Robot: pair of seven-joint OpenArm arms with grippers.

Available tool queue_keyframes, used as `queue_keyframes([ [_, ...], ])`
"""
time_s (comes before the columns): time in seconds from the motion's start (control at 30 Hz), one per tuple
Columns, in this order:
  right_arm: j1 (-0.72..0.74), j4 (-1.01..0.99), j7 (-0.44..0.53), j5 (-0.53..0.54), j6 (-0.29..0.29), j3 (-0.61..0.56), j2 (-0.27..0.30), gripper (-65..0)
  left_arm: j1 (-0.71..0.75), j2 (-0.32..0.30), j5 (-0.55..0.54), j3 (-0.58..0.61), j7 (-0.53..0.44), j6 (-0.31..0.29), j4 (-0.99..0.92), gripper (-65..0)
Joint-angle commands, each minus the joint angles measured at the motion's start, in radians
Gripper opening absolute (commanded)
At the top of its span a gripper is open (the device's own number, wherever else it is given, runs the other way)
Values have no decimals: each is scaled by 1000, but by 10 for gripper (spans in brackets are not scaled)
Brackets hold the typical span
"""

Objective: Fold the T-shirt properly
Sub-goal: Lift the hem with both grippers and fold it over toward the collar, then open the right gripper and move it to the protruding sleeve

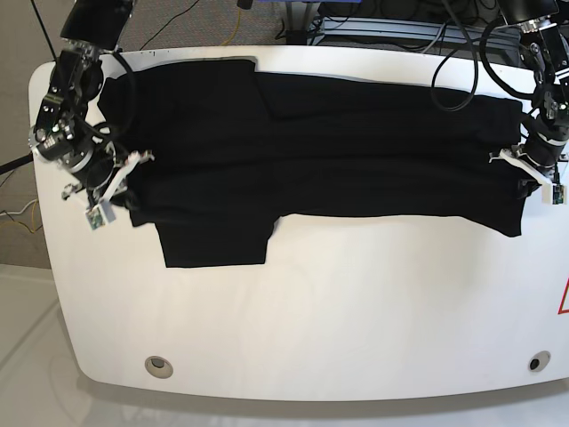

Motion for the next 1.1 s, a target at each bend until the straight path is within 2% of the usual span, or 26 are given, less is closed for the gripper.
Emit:
queue_keyframes([
  [0.0,8,26,30,16,-1,5,15,-650,2,-18,-6,-10,-20,6,26,-650],
  [0.4,-15,-9,37,10,-1,10,-2,-650,51,-15,-51,-6,-4,7,51,-650],
  [0.67,-61,49,9,34,-1,11,2,-650,90,-17,-84,-36,-8,2,41,-650],
  [1.07,-91,21,27,15,-1,14,-4,-650,98,-12,-40,-55,-20,5,30,-650],
])
